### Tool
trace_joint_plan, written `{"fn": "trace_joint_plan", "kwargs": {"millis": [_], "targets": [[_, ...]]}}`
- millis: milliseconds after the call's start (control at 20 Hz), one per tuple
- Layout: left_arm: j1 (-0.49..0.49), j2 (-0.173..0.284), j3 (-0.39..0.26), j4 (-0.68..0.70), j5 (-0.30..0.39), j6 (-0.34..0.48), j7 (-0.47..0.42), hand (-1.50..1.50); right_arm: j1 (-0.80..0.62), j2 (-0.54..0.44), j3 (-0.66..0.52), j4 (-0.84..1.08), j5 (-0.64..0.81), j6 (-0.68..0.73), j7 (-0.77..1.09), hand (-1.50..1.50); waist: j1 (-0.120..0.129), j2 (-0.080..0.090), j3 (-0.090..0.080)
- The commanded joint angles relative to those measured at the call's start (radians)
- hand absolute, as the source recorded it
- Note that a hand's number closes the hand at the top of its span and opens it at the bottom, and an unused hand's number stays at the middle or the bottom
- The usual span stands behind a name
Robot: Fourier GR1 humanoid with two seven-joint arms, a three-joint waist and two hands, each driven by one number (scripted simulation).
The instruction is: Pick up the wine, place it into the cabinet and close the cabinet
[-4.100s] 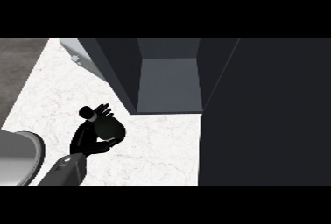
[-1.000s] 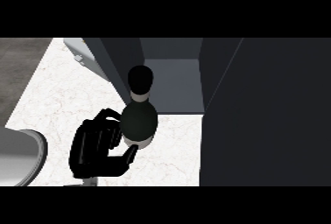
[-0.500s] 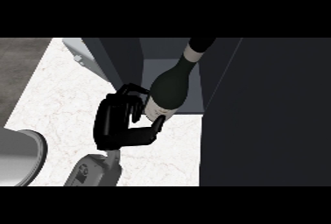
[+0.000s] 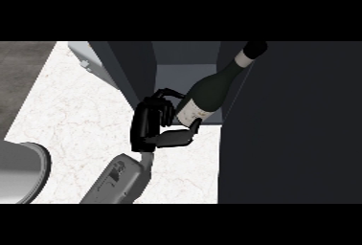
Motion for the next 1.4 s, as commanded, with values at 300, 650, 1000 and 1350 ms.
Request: {"fn": "trace_joint_plan", "kwargs": {"millis": [300, 650, 1000, 1350], "targets": [[-0.085, 0.0, -0.068, 0.257, 0.175, 0.056, -0.173, 1.5, 0.054, 0.035, 0.063, -0.004, 0.066, 0.014, -0.063, -1.5, -0.002, 0.0, 0.0], [-0.071, 0.0, -0.046, 0.349, 0.219, 0.0, -0.234, 1.5, -0.014, -0.014, 0.002, -0.041, -0.037, -0.014, 0.077, -1.5, -0.001, 0.0, 0.0], [-0.112, 0.0, -0.037, 0.485, 0.375, -0.078, -0.364, 1.5, 0.053, 0.016, 0.012, -0.012, -0.009, 0.032, -0.042, -1.5, -0.007, 0.002, 0.0], [-0.203, 0.0, 0.052, 0.595, 0.4, -0.189, -0.363, 1.5, -0.018, -0.044, -0.087, 0.049, -0.089, 0.038, -0.011, -1.5, -0.001, 0.001, 0.0]]}}
